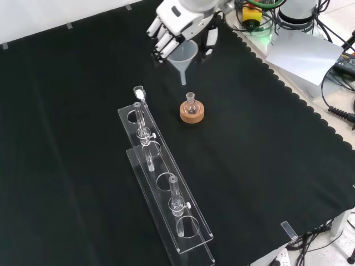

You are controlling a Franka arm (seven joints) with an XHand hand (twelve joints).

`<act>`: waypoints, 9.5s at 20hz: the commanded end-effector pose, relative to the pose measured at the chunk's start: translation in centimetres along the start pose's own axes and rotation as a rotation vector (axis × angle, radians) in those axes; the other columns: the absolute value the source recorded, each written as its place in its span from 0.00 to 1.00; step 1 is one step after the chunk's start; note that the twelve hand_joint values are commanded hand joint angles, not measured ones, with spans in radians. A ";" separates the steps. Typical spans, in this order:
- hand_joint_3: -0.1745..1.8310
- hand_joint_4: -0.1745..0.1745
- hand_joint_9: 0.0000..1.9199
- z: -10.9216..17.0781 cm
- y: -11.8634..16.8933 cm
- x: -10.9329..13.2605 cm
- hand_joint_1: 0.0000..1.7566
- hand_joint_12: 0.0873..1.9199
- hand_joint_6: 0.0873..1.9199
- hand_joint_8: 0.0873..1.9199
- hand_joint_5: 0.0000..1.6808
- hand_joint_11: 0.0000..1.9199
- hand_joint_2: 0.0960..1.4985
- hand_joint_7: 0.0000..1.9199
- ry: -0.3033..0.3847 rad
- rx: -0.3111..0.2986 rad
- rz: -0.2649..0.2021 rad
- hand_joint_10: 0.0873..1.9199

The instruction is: Place the funnel on the round-bottom flask.

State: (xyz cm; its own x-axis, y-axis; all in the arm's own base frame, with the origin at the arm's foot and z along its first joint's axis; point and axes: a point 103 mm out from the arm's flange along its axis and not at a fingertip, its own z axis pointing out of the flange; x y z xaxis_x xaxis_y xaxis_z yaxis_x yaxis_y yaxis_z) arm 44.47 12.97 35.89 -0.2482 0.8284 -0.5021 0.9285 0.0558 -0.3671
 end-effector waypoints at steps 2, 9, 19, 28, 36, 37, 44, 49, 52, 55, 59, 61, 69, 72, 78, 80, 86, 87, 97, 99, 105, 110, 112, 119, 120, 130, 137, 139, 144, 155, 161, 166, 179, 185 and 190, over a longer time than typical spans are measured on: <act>0.46 0.43 0.54 3.4 -1.5 1.5 0.54 0.61 0.42 0.35 0.41 0.34 0.40 0.38 -0.036 0.029 0.051 0.25; 0.46 0.42 0.54 6.9 -1.1 1.6 0.54 0.61 0.42 0.35 0.41 0.34 0.40 0.38 -0.053 0.092 0.054 0.25; 0.46 0.42 0.54 7.0 -1.5 1.6 0.54 0.61 0.42 0.35 0.41 0.34 0.40 0.38 -0.046 0.084 0.050 0.25; 0.46 0.42 0.54 6.8 -1.7 1.9 0.54 0.61 0.42 0.35 0.41 0.34 0.40 0.38 -0.060 0.094 0.052 0.26; 0.47 0.41 0.54 7.8 -1.9 2.6 0.54 0.61 0.42 0.35 0.41 0.34 0.40 0.38 -0.056 0.099 0.039 0.26; 0.47 0.41 0.54 8.3 -2.0 2.9 0.54 0.61 0.42 0.35 0.41 0.34 0.40 0.38 -0.056 0.098 0.041 0.26; 0.47 0.41 0.54 9.9 -2.0 4.1 0.54 0.61 0.42 0.36 0.41 0.34 0.40 0.37 -0.050 0.089 0.059 0.26; 0.47 0.41 0.54 10.8 -2.0 3.7 0.54 0.61 0.42 0.36 0.41 0.34 0.41 0.37 -0.039 0.078 0.073 0.26; 0.47 0.40 0.54 10.6 -2.0 3.9 0.54 0.61 0.42 0.36 0.41 0.34 0.41 0.37 -0.046 0.075 0.081 0.26; 0.47 0.40 0.54 10.7 -1.8 3.7 0.54 0.61 0.42 0.36 0.41 0.34 0.41 0.37 -0.040 0.068 0.082 0.26; 0.47 0.40 0.54 10.6 -1.7 3.7 0.54 0.61 0.43 0.36 0.41 0.34 0.41 0.37 -0.042 0.062 0.086 0.26; 0.47 0.40 0.54 10.8 -1.6 3.6 0.54 0.61 0.43 0.36 0.40 0.34 0.41 0.37 -0.040 0.061 0.085 0.26; 0.47 0.39 0.53 11.2 -0.9 3.2 0.54 0.61 0.43 0.36 0.40 0.34 0.42 0.37 -0.045 0.060 0.086 0.26; 0.47 0.39 0.53 11.3 -0.8 3.2 0.54 0.61 0.43 0.36 0.40 0.34 0.42 0.37 -0.039 0.060 0.086 0.26; 0.47 0.39 0.53 12.5 -0.1 2.8 0.54 0.61 0.43 0.36 0.40 0.34 0.42 0.36 -0.016 0.058 0.079 0.26; 0.47 0.39 0.53 13.0 0.1 2.5 0.54 0.61 0.43 0.36 0.40 0.34 0.42 0.36 -0.011 0.057 0.079 0.26; 0.47 0.38 0.53 13.4 0.3 2.4 0.54 0.61 0.43 0.36 0.40 0.34 0.42 0.36 -0.012 0.053 0.082 0.26; 0.48 0.38 0.53 13.4 0.3 2.4 0.54 0.61 0.43 0.36 0.40 0.34 0.42 0.36 -0.011 0.054 0.082 0.26; 0.48 0.38 0.53 13.2 0.4 2.7 0.53 0.61 0.43 0.37 0.40 0.34 0.42 0.36 -0.005 0.061 0.079 0.27; 0.48 0.38 0.53 13.3 0.4 2.8 0.53 0.61 0.43 0.37 0.40 0.34 0.43 0.36 -0.008 0.067 0.078 0.27; 0.48 0.38 0.53 13.7 0.6 3.1 0.53 0.61 0.43 0.37 0.40 0.34 0.43 0.36 -0.007 0.076 0.075 0.27; 0.48 0.37 0.53 13.8 0.6 3.4 0.53 0.61 0.43 0.37 0.40 0.34 0.43 0.35 -0.002 0.071 0.072 0.27; 0.48 0.37 0.53 13.8 0.6 3.5 0.53 0.61 0.43 0.37 0.40 0.34 0.43 0.35 -0.006 0.064 0.070 0.27; 0.48 0.37 0.53 13.9 0.7 3.8 0.53 0.61 0.44 0.37 0.40 0.34 0.43 0.35 -0.010 0.062 0.067 0.27; 0.48 0.37 0.53 14.0 0.7 3.7 0.53 0.61 0.44 0.37 0.40 0.34 0.43 0.35 -0.009 0.062 0.066 0.27; 0.48 0.37 0.53 14.2 0.9 3.7 0.53 0.61 0.44 0.37 0.40 0.34 0.43 0.35 -0.010 0.067 0.065 0.27; 0.48 0.37 0.52 14.0 0.9 4.0 0.53 0.61 0.44 0.37 0.40 0.34 0.43 0.35 -0.012 0.068 0.063 0.27; 0.48 0.36 0.52 14.0 0.9 4.0 0.53 0.61 0.44 0.37 0.40 0.34 0.43 0.35 -0.009 0.067 0.062 0.27; 0.48 0.36 0.52 14.1 0.8 4.1 0.53 0.61 0.44 0.37 0.40 0.34 0.43 0.35 -0.012 0.067 0.061 0.27; 0.48 0.36 0.51 14.5 0.7 4.2 0.53 0.61 0.43 0.37 0.39 0.33 0.43 0.33 -0.004 0.082 0.054 0.28; 0.48 0.31 0.36 14.7 0.7 4.4 0.48 0.67 0.31 0.39 0.22 0.23 0.37 0.19 0.002 0.104 0.049 0.34; 0.42 0.28 0.22 14.4 0.6 4.4 0.44 0.72 0.07 0.37 0.14 0.10 0.34 0.03 0.003 0.127 0.041 0.38; 0.32 0.27 0.12 12.4 -1.1 2.1 0.35 0.74 0.00 0.29 0.11 0.00 0.36 0.00 0.032 -0.043 0.076 0.39; 0.31 0.27 0.15 12.1 -1.4 -0.8 0.34 0.74 0.00 0.34 0.14 0.02 0.38 0.02 0.156 -0.064 0.109 0.38; 0.31 0.25 0.20 12.1 -1.1 -2.4 0.35 0.73 0.00 0.35 0.16 0.07 0.40 0.06 0.216 -0.094 0.124 0.36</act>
State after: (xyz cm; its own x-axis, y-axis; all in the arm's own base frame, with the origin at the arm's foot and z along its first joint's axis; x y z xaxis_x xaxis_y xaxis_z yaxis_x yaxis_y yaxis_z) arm 40.33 5.53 27.68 -0.0983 0.8956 -0.4338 0.9631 -0.0241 -0.2681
